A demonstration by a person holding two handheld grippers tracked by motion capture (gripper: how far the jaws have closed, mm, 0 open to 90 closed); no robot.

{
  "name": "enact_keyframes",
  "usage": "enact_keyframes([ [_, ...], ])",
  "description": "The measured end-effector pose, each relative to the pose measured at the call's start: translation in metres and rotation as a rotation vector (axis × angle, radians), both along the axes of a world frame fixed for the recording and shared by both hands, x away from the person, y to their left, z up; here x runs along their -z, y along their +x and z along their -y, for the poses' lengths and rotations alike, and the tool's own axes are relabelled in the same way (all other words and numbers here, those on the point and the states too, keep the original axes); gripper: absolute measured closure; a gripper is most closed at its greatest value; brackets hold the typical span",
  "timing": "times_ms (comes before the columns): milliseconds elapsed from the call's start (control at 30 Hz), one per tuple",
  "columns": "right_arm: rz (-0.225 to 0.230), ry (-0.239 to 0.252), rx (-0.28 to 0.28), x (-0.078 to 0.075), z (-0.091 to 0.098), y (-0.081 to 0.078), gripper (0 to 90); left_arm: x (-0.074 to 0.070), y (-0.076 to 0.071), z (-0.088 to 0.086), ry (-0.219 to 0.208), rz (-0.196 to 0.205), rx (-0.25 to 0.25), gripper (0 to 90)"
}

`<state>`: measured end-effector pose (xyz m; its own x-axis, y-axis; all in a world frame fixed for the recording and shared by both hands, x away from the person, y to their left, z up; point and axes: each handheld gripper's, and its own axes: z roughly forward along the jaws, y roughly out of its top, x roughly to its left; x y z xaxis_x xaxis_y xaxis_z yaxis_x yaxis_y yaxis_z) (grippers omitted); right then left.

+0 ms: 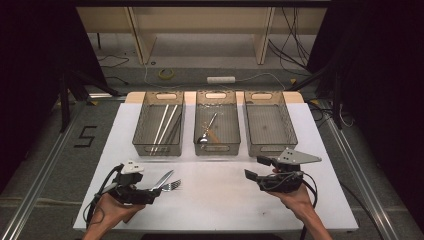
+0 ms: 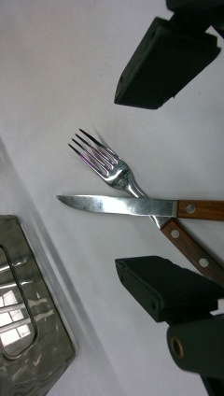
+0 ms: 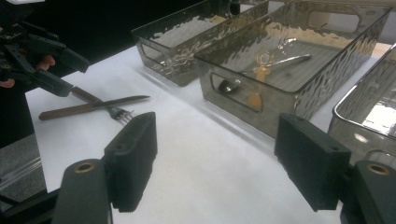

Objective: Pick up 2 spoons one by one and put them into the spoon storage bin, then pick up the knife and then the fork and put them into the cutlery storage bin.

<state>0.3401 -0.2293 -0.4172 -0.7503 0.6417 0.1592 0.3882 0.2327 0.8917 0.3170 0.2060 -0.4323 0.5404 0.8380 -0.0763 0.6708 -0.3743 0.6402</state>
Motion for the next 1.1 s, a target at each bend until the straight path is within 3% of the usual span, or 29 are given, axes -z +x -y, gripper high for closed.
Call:
enact_keyframes([
  [700, 0.003, -0.012, 0.006, 0.006, 0.008, -0.013, 29.7, 0.013, -0.004, -0.005, 0.11, -0.109, 0.02, 19.7],
  [1100, 0.005, -0.022, -0.004, 0.007, 0.009, -0.017, 29.6, 0.019, -0.009, -0.006, 0.179, -0.157, 0.037, 30.6],
])
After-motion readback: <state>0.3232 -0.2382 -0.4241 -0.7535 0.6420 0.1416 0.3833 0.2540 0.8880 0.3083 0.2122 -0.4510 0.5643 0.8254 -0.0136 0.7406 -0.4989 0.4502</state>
